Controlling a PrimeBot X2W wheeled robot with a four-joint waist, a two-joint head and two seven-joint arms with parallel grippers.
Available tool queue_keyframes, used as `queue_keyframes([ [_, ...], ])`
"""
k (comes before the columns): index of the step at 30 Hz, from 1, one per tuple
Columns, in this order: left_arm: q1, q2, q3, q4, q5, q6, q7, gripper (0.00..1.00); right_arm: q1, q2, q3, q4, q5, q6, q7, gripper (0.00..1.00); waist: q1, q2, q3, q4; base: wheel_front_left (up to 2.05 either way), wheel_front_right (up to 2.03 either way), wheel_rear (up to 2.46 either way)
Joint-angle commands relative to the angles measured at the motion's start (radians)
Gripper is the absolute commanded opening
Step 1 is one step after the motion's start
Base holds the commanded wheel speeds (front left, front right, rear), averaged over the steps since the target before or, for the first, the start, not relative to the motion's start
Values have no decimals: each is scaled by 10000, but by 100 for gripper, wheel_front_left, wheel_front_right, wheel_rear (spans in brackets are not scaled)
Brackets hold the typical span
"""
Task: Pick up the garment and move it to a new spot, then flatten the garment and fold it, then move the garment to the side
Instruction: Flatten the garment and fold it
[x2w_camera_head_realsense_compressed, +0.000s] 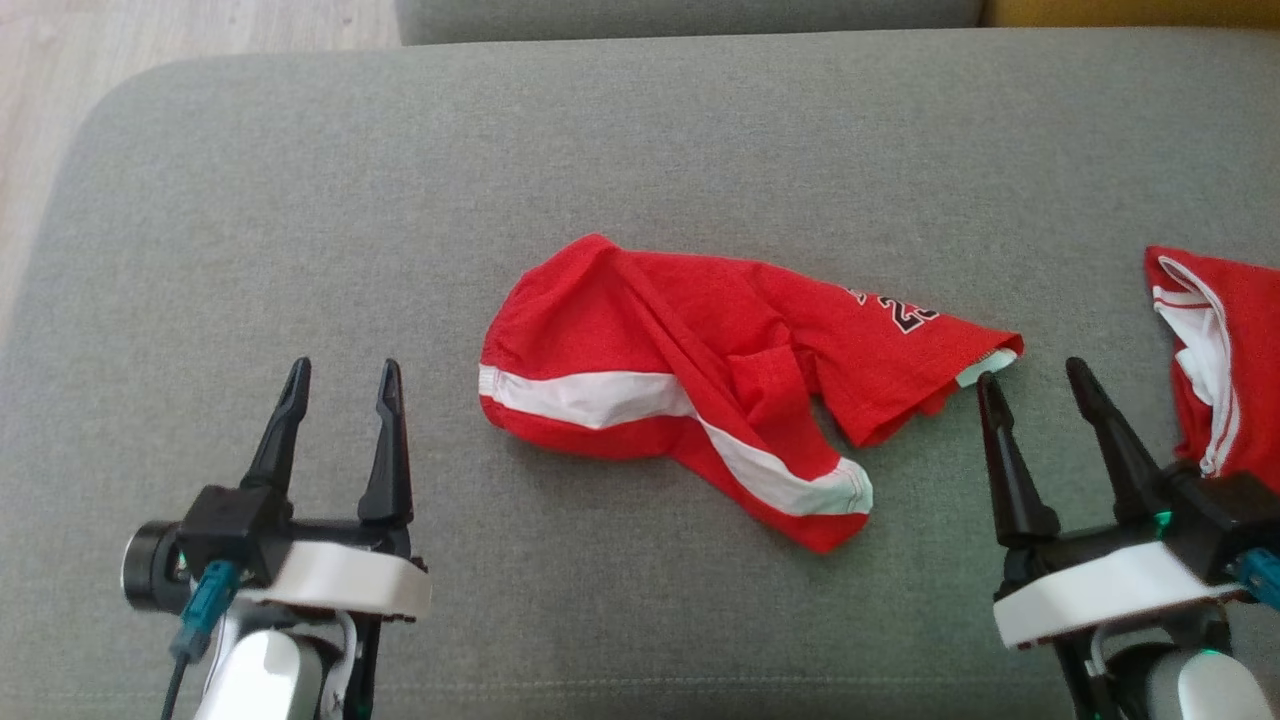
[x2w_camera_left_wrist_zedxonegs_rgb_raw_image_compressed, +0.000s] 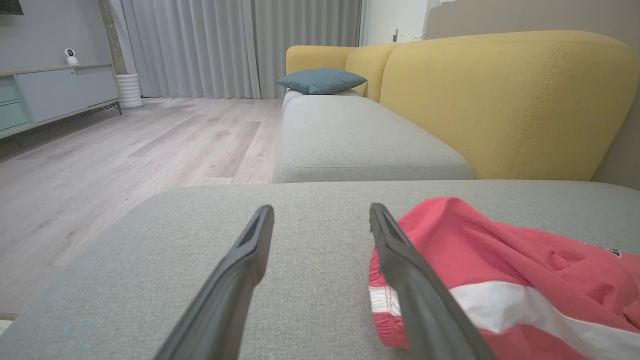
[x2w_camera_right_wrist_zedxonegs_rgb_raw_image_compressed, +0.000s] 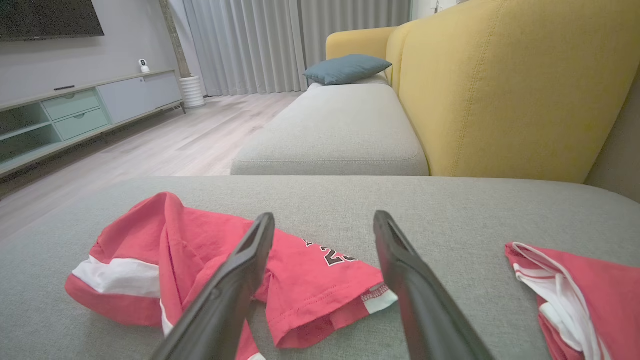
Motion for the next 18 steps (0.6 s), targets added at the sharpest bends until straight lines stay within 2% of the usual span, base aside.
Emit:
queue_keyframes([
  [1, -335, 229, 387, -377, 114, -28, -52, 100, -167, -53, 183, -427, -52, -7, 46, 100, 0, -1, -26, 35, 0, 0, 0],
  [14, -387, 285, 324, -296, 211, -177, -52, 100, -102, -53, 135, -526, 58, -7, 62, 100, 0, -1, -12, 43, 0, 0, 0],
  [18, -816, 338, 14, -267, 228, -515, 135, 100, -153, -53, 131, -571, 78, -7, 83, 100, 0, -1, 186, 92, 0, 0, 0],
])
